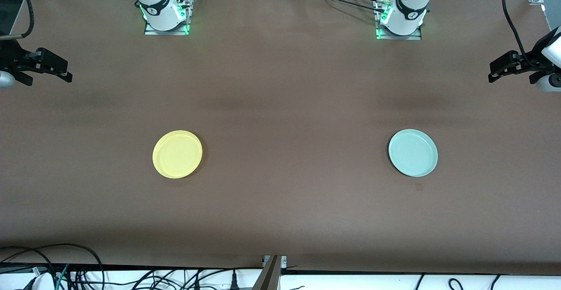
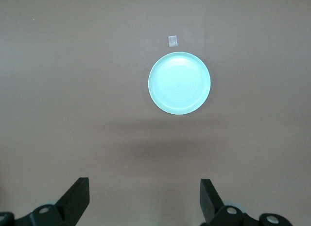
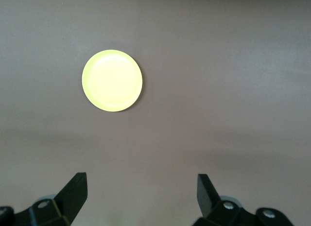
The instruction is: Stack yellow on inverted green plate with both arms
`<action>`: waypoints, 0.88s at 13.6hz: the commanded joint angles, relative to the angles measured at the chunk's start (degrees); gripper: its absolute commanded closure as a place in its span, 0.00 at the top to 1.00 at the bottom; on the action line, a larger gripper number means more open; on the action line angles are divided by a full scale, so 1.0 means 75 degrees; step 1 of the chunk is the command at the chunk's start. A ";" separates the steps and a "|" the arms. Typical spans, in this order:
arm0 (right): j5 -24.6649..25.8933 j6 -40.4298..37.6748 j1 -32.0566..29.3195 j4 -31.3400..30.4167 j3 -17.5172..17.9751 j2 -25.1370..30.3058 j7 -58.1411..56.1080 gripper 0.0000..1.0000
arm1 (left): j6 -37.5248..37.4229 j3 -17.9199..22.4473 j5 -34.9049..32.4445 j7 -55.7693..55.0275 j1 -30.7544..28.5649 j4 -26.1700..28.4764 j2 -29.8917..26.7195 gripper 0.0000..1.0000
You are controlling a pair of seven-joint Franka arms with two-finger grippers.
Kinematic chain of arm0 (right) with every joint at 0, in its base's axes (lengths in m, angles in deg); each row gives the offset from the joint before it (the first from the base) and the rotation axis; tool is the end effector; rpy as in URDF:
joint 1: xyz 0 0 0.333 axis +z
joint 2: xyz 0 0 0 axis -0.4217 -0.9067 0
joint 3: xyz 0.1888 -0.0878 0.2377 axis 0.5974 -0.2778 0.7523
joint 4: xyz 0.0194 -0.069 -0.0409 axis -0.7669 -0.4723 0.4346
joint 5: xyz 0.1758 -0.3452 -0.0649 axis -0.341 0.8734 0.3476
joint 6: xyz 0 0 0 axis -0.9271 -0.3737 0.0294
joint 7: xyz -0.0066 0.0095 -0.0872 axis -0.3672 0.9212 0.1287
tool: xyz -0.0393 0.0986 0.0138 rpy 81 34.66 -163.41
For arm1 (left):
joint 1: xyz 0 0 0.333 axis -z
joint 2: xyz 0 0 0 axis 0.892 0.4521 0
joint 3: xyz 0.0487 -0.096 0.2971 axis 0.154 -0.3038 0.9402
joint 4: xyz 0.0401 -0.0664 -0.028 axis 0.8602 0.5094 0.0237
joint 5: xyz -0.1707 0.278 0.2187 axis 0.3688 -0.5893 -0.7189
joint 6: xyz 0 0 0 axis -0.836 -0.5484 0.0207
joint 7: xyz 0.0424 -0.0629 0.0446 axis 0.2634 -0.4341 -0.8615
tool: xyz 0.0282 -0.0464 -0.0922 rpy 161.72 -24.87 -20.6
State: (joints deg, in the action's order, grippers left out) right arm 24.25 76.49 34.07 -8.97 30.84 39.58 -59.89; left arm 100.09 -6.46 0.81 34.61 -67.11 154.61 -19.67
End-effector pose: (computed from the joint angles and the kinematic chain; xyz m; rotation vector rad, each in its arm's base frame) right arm 0.5623 -0.0082 0.6219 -3.1156 -0.1441 0.0105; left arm 0.5483 0.0203 0.6114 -3.0925 0.0345 0.1217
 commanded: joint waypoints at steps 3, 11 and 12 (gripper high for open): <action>0.0103 0.0062 -0.0034 0.0080 0.0054 -0.0005 -0.0048 1.00 | -0.0197 -0.0035 0.0029 0.0170 -0.0078 -0.0261 0.0156 1.00; 0.0255 0.0062 -0.0023 0.0080 0.0077 0.0007 -0.0060 1.00 | -0.0711 -0.0046 0.0029 0.0216 -0.0066 -0.0237 0.0718 1.00; 0.0255 0.0062 -0.0023 0.0080 0.0077 0.0007 -0.0060 1.00 | -0.0724 -0.0046 0.0029 0.0228 -0.0066 -0.0249 0.0881 1.00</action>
State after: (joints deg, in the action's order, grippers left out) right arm 25.19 76.93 34.08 -8.97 31.03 39.54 -59.89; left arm 96.42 -6.46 0.81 34.81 -67.22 154.63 -15.76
